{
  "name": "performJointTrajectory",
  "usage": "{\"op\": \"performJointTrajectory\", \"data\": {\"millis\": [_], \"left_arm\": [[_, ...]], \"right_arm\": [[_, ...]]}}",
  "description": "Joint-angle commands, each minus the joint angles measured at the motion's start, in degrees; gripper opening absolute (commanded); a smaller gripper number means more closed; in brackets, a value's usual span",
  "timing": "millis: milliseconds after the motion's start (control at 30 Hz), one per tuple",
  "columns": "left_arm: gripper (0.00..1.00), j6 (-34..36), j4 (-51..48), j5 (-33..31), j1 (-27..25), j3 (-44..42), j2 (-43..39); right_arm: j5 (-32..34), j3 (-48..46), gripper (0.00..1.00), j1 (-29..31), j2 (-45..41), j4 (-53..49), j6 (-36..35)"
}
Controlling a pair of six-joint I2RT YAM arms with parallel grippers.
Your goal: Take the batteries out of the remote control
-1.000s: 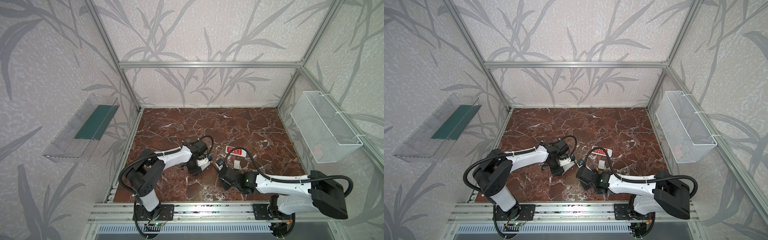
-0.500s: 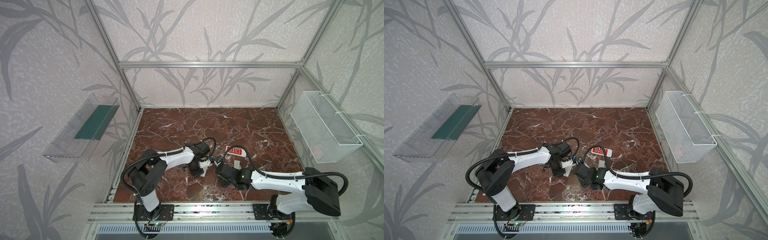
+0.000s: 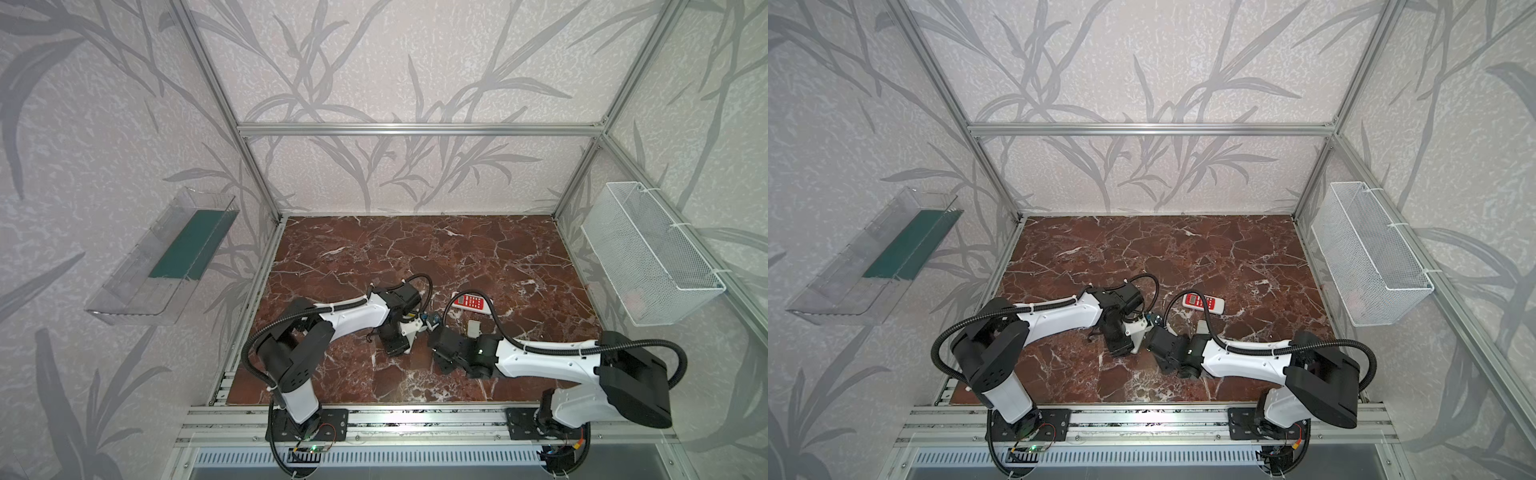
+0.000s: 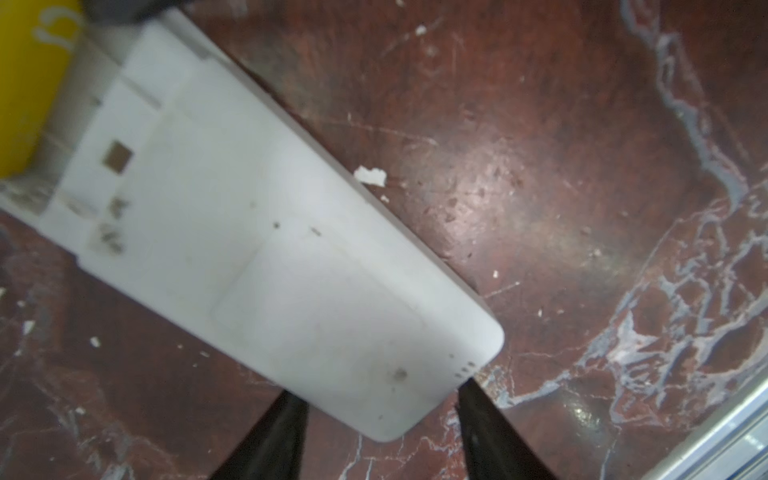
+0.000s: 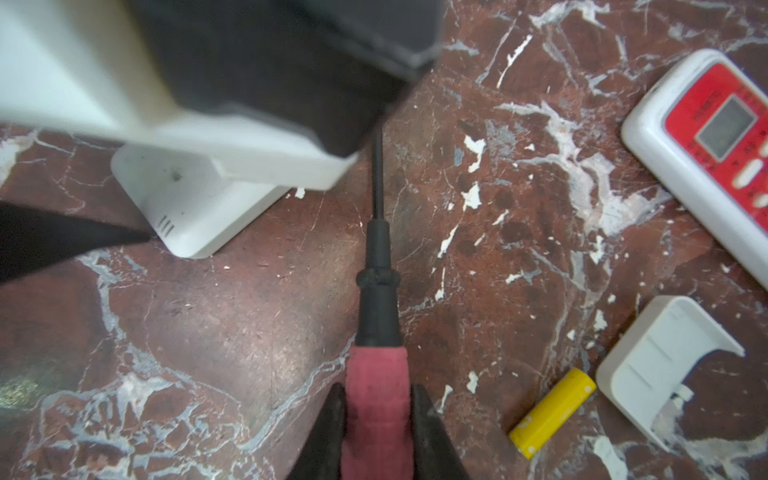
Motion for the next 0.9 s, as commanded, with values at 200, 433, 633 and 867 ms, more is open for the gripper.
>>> {"op": "performJointTrajectory", "data": {"millis": [200, 433, 633, 867], "left_arm": [[0.99, -6.66, 0.33, -1.20, -0.01, 0.57, -5.16], [0.99, -16.95, -0.11, -6.04, -0.24, 1.25, -6.56], [0.99, -24.52, 1.20, -10.16, -0.20, 1.45, -10.31], [0.99, -31.26, 0.45, -14.83, -0.27, 3.33, -9.55]], "right_arm": [[-0.37, -2.71, 0.00, -0.22, -3.10, 1.05, -0.02], [0.42, -6.17, 0.00, -0.22, -7.20, 4.21, -0.27], [1.94, -9.02, 0.00, -0.22, -11.32, 6.20, -1.46], [2.71, -10.85, 0.00, -0.22, -14.22, 7.14, -2.20]]}}
